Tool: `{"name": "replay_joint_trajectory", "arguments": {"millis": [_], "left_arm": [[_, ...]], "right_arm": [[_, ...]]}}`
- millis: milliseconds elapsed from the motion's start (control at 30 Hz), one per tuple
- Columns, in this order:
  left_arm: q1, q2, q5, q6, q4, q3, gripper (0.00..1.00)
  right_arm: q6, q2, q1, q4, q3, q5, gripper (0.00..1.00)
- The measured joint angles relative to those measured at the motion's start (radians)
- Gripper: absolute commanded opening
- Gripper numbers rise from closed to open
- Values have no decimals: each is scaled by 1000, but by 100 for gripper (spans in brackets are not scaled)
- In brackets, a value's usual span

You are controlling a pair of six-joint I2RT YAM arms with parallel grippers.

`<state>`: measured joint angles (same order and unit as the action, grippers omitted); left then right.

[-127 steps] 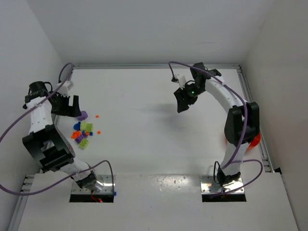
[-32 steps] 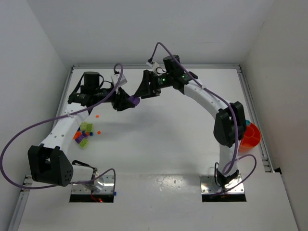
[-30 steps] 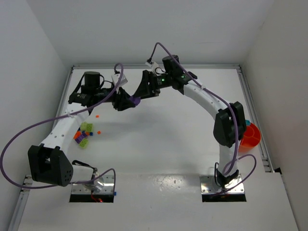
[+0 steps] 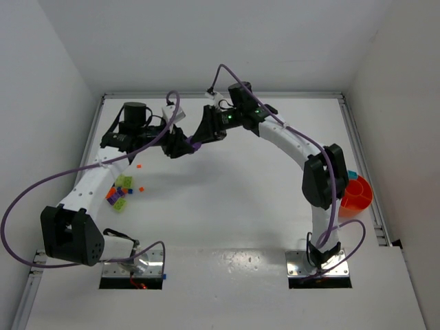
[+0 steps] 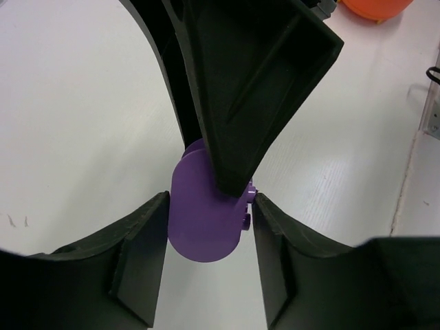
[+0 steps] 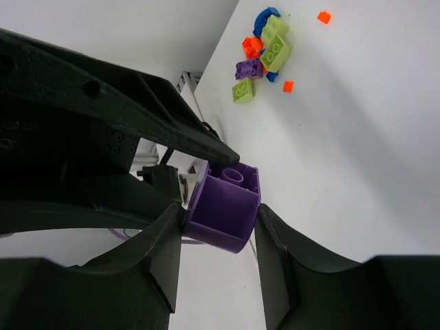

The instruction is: Sort the legos into containers by color

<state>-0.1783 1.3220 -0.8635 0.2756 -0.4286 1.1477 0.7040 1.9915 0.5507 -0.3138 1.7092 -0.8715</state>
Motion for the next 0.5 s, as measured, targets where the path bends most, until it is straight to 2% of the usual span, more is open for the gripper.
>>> {"name": "replay_joint_trajectory", "arguments": {"millis": [100,200,333,500], "left_arm": [[-5,0,7,0,2,0,76],[-5,-8,13,-3,2,0,97],[-1,-20,23,-10,-3,1,100],[10,-24,32,-10,-34,21,100]], "right_arm": [[-63,-3,-10,-29,0,12,0],[-196,-18,-32,-149,-2,81,0],[-386,-105,-99,-307,-50,192,0],[-629,-234,-247,-488,-70,323,0]]}}
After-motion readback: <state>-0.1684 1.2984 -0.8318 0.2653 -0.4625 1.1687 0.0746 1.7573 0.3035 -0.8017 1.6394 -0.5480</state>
